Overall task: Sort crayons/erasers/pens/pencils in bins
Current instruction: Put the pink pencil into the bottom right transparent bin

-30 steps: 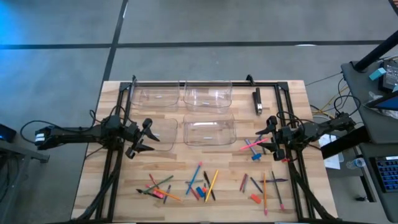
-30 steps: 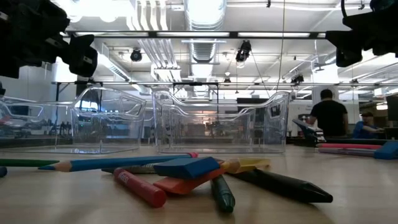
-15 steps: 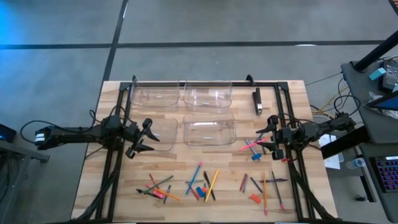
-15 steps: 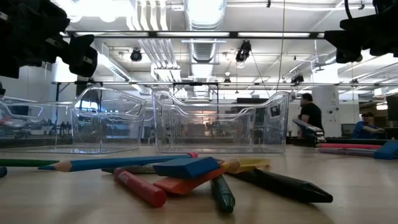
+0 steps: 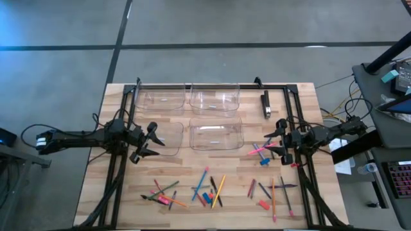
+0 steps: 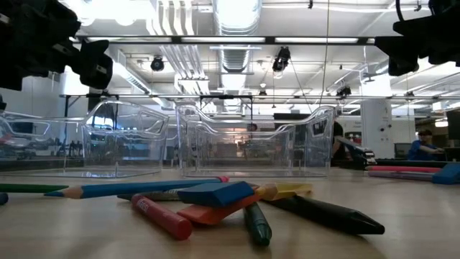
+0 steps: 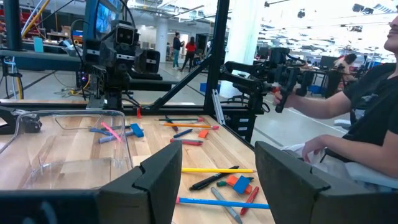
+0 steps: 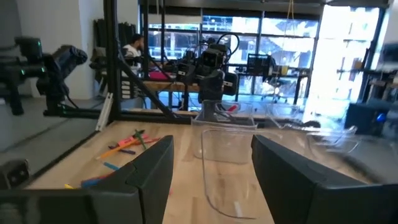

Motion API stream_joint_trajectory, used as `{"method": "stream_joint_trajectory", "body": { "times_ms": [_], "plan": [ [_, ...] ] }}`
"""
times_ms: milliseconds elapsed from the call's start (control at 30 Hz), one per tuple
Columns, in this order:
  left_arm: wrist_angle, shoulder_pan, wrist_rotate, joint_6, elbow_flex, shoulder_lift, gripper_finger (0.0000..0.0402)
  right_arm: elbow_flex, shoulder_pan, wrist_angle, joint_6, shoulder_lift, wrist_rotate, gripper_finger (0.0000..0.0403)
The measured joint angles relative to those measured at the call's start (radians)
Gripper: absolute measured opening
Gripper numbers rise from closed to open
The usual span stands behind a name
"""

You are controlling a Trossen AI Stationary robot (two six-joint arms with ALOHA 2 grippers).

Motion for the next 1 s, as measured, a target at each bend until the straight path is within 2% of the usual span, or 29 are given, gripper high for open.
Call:
{"method": "stream_joint_trajectory", "body": {
  "times_ms": [133,567,733,1000],
  "plan": [
    [0.000,0.000,0.000,0.000,0.000,0.000,0.0188,0.000,0.000,0.003,0.104,0.000,0.000,0.0206],
    [0.000,0.000,0.000,0.000,0.000,0.000,0.0188,0.000,0.000,0.049,0.245,0.000,0.000,0.0206],
    [0.000,0.000,0.000,0.000,0.000,0.000,0.0188,0.000,0.000,0.098,0.232,0.000,0.000,0.0206],
    [0.000,0.000,0.000,0.000,0.000,0.000,0.0188,0.091,0.000,0.028,0.222,0.000,0.000,0.0206]
  ]
}}
